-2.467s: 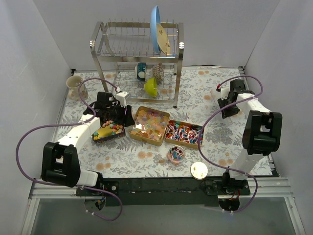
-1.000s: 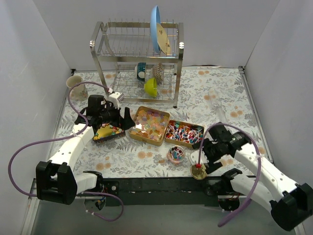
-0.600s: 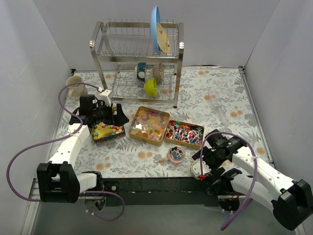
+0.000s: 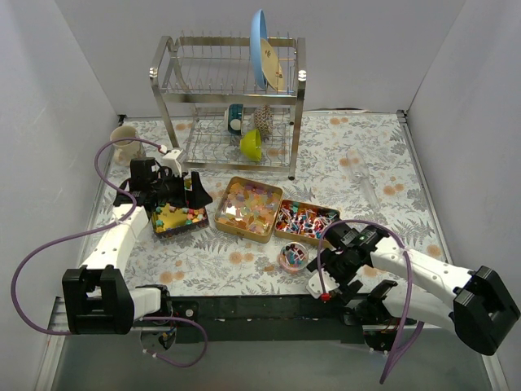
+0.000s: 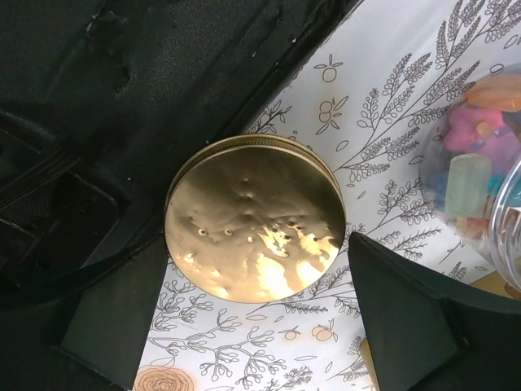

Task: Pack the candies
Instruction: Pick up the bottle lid at the center of the board, then close the bottle lid on the packing bottle.

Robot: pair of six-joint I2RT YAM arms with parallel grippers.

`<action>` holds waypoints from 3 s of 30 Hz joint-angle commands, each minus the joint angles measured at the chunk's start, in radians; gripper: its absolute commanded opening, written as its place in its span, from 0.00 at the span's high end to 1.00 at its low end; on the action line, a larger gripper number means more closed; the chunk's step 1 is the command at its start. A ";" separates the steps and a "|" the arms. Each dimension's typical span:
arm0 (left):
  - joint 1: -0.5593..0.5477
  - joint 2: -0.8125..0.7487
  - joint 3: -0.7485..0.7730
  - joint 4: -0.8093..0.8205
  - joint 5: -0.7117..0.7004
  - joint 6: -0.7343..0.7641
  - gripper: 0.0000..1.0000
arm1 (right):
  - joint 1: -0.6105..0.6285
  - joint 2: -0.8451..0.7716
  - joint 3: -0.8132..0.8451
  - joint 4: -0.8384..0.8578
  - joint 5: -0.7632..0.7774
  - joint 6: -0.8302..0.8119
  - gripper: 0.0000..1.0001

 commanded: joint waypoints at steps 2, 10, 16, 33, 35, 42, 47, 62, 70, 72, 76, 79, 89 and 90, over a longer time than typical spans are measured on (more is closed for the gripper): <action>0.005 -0.003 0.024 0.016 0.025 -0.005 0.02 | 0.023 0.034 -0.009 0.029 -0.013 0.053 0.02; 0.005 -0.006 0.024 0.017 0.027 -0.006 0.02 | 0.029 0.090 0.012 0.026 0.007 0.111 0.21; 0.005 -0.004 0.016 0.020 0.045 -0.003 0.02 | 0.028 -0.010 0.124 -0.103 0.018 0.202 0.29; 0.005 -0.042 -0.011 0.046 0.053 -0.006 0.02 | 0.031 0.227 0.482 -0.031 -0.046 0.440 0.28; 0.005 -0.052 -0.013 0.036 0.051 -0.005 0.02 | 0.032 0.263 0.508 -0.020 -0.048 0.432 0.29; 0.005 -0.089 -0.045 0.031 0.046 -0.008 0.02 | 0.061 0.335 0.522 -0.003 -0.036 0.406 0.29; 0.005 -0.085 -0.048 0.035 0.050 -0.012 0.02 | 0.104 0.347 0.490 0.027 -0.008 0.415 0.28; 0.035 -0.062 -0.039 0.055 0.054 -0.025 0.02 | 0.123 0.389 0.444 0.105 0.076 0.435 0.27; 0.035 -0.062 -0.051 0.065 0.065 -0.029 0.02 | 0.126 0.400 0.467 0.098 0.081 0.455 0.21; 0.035 -0.061 -0.051 0.066 0.085 -0.025 0.02 | 0.126 0.401 0.473 0.084 0.081 0.454 0.16; 0.020 -0.072 -0.059 0.043 0.181 0.012 0.02 | 0.126 0.396 0.509 0.024 0.089 0.480 0.10; -0.108 -0.098 -0.097 0.031 0.177 0.081 0.02 | 0.124 0.380 0.520 -0.011 0.096 0.509 0.02; -0.466 -0.056 -0.189 0.172 0.108 0.075 0.02 | 0.114 0.335 0.476 0.006 0.148 0.575 0.02; -0.486 -0.064 -0.214 0.213 0.102 0.061 0.02 | 0.109 0.337 0.483 0.000 0.158 0.591 0.02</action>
